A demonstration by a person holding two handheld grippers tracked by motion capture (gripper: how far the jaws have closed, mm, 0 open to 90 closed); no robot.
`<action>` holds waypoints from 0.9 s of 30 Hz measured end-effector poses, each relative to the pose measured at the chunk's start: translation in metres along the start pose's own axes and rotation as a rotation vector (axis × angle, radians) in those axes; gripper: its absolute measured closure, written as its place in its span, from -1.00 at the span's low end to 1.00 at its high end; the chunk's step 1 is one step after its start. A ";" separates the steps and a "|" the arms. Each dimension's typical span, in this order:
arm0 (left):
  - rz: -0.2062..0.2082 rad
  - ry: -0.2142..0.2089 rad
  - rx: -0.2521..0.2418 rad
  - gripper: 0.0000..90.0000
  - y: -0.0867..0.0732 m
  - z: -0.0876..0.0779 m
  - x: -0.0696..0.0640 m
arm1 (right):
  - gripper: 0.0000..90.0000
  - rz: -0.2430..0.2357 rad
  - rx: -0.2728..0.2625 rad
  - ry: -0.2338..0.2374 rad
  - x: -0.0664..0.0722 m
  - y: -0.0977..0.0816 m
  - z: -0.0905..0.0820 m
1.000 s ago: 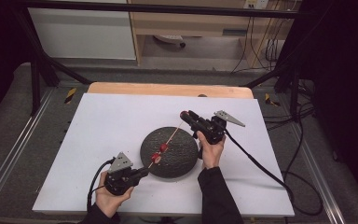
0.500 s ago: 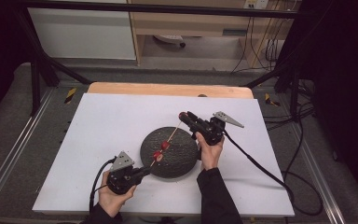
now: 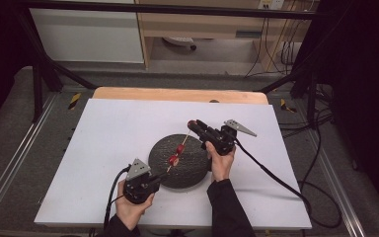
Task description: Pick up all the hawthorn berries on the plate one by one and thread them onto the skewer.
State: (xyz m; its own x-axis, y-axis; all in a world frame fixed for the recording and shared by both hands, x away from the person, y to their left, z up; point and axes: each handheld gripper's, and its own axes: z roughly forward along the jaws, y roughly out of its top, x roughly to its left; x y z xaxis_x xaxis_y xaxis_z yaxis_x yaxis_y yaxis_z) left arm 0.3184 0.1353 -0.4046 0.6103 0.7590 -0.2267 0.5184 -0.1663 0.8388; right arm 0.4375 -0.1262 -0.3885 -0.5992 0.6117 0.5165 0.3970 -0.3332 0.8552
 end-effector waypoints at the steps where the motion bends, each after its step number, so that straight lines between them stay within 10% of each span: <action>1: 0.005 0.006 -0.002 0.96 0.001 0.000 0.000 | 0.38 0.001 0.005 0.000 0.000 0.000 0.000; 27: 0.015 -0.005 -0.008 0.96 0.017 0.016 0.006 | 0.38 -0.004 0.047 0.019 0.008 -0.012 -0.003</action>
State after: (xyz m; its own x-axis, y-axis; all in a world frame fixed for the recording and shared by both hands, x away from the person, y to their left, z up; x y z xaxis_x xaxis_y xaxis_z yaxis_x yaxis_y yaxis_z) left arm 0.3404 0.1266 -0.3996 0.6213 0.7531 -0.2163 0.5040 -0.1727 0.8463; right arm 0.4259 -0.1197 -0.3942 -0.6138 0.5989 0.5144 0.4267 -0.2965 0.8544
